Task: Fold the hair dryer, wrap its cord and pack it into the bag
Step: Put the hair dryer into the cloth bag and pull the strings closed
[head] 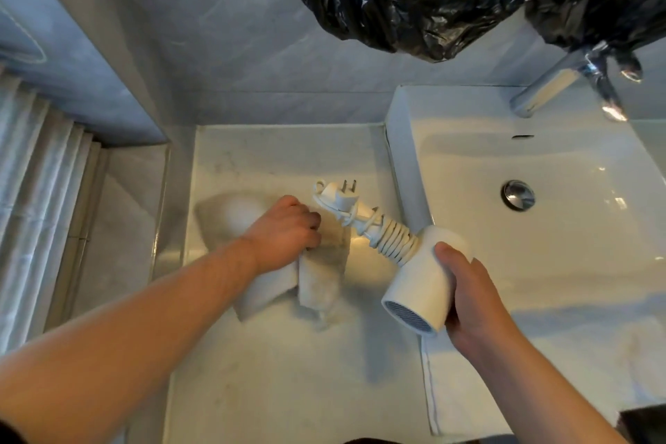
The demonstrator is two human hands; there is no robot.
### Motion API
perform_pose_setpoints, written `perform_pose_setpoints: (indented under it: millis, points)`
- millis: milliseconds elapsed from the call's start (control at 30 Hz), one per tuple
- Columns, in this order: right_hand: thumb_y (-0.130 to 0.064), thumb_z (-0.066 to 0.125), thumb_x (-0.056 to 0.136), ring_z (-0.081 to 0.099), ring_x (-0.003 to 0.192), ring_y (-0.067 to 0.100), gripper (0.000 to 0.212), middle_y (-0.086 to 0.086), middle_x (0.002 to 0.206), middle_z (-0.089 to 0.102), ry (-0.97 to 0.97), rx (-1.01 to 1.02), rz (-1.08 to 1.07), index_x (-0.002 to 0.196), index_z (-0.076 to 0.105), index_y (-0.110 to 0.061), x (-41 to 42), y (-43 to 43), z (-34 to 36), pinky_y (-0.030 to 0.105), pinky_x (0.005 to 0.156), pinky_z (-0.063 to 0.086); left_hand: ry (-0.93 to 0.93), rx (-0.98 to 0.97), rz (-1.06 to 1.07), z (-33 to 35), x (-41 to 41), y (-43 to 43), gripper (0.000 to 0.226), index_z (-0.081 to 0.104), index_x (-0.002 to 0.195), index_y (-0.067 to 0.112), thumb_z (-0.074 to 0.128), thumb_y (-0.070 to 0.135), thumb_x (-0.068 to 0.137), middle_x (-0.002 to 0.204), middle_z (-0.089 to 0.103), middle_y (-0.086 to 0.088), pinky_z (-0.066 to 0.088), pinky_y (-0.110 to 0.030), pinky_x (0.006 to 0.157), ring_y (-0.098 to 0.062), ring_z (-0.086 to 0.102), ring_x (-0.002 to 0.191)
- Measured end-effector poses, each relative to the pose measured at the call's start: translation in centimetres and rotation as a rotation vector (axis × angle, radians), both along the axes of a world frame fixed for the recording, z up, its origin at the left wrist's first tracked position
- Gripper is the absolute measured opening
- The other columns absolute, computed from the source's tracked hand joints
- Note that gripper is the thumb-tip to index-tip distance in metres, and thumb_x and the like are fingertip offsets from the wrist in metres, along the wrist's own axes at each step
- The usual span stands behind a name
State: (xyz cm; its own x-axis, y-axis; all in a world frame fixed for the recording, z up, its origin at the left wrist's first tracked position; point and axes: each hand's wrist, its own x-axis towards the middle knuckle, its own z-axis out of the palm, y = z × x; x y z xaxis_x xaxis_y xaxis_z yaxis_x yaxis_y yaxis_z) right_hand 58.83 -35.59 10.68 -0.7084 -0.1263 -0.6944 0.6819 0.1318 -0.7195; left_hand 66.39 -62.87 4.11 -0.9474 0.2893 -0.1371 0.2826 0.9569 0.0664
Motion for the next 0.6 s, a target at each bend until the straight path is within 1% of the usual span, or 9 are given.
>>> perform_pose_setpoints:
  millis: [133,233,267,333,367,400,467,533,600]
  points:
    - [-0.034,0.066,0.083,0.066,0.097,0.031,0.050,0.018,0.117,0.064,0.007,-0.013,-0.016,0.125,0.051,-0.013,1.0,1.3,0.2,0.037,0.063,0.055,0.020,-0.107,-0.187,0.4,-1.3,0.0,0.022,0.063,0.060,0.021,0.073,0.003,0.052,0.066,0.058,0.002,0.036,-0.037,0.084,-0.029,0.062,0.072]
    - [-0.031,0.065,0.084,0.066,0.093,0.028,0.046,0.017,0.116,0.064,0.008,-0.032,-0.037,0.124,0.051,-0.011,1.8,2.0,0.2,0.035,0.061,0.053,0.007,-0.136,-0.212,-0.9,-1.0,-0.4,0.018,0.073,0.074,0.025,0.078,0.010,0.065,0.092,0.071,-0.001,0.036,-0.042,0.105,-0.030,0.066,0.100]
    - [-0.030,0.065,0.084,0.066,0.092,0.027,0.046,0.017,0.116,0.064,0.002,-0.039,-0.051,0.124,0.051,-0.011,2.2,2.2,0.2,0.034,0.061,0.053,-0.001,-0.122,-0.177,-1.6,-0.6,-0.5,0.022,0.076,0.083,0.025,0.080,0.011,0.067,0.103,0.072,-0.004,0.037,-0.045,0.108,-0.030,0.065,0.108]
    - [-0.029,0.066,0.084,0.065,0.095,0.028,0.048,0.017,0.116,0.063,-0.017,-0.048,-0.076,0.126,0.050,-0.012,2.8,2.5,0.1,0.036,0.062,0.054,-0.017,0.002,0.011,-2.8,0.8,-0.1,0.040,0.074,0.106,0.019,0.080,0.006,0.068,0.121,0.068,-0.013,0.046,-0.048,0.104,-0.034,0.062,0.117]
    - [-0.028,0.066,0.084,0.065,0.096,0.029,0.049,0.018,0.118,0.063,-0.028,-0.053,-0.082,0.126,0.049,-0.011,3.2,2.7,0.0,0.037,0.063,0.055,-0.024,0.089,0.137,-3.0,1.7,0.4,0.045,0.071,0.113,0.016,0.076,0.005,0.070,0.125,0.065,-0.016,0.049,-0.049,0.099,-0.037,0.061,0.116]
    - [-0.027,0.066,0.084,0.065,0.097,0.030,0.048,0.018,0.118,0.063,-0.036,-0.061,-0.084,0.126,0.049,-0.011,3.5,2.8,0.0,0.038,0.064,0.055,-0.002,0.166,0.247,-3.3,2.9,1.0,0.041,0.068,0.114,0.015,0.072,0.010,0.074,0.122,0.065,-0.018,0.053,-0.047,0.093,-0.038,0.062,0.111]
    - [-0.024,0.065,0.085,0.064,0.097,0.031,0.045,0.019,0.117,0.063,-0.049,-0.074,-0.081,0.125,0.050,-0.010,4.3,3.0,0.0,0.039,0.065,0.055,0.012,0.246,0.364,-4.0,5.5,2.0,0.034,0.069,0.099,0.015,0.063,0.037,0.074,0.102,0.066,-0.013,0.056,-0.038,0.081,-0.035,0.063,0.094]
    - [-0.023,0.064,0.085,0.064,0.095,0.031,0.039,0.019,0.112,0.064,-0.070,-0.089,-0.079,0.121,0.051,-0.011,5.1,3.4,-0.2,0.040,0.065,0.054,-0.078,0.201,0.301,-4.8,7.8,3.1,0.048,0.068,0.085,0.019,0.058,0.061,0.063,0.090,0.063,-0.003,0.054,-0.032,0.075,-0.026,0.061,0.083]
    - [-0.022,0.064,0.086,0.064,0.093,0.031,0.034,0.017,0.108,0.064,-0.100,-0.091,-0.074,0.117,0.052,-0.014,6.2,3.8,-0.6,0.040,0.065,0.054,-0.151,0.143,0.208,-5.4,9.2,3.6,0.048,0.064,0.075,0.024,0.062,0.067,0.054,0.084,0.061,0.002,0.051,-0.028,0.067,-0.021,0.059,0.077]
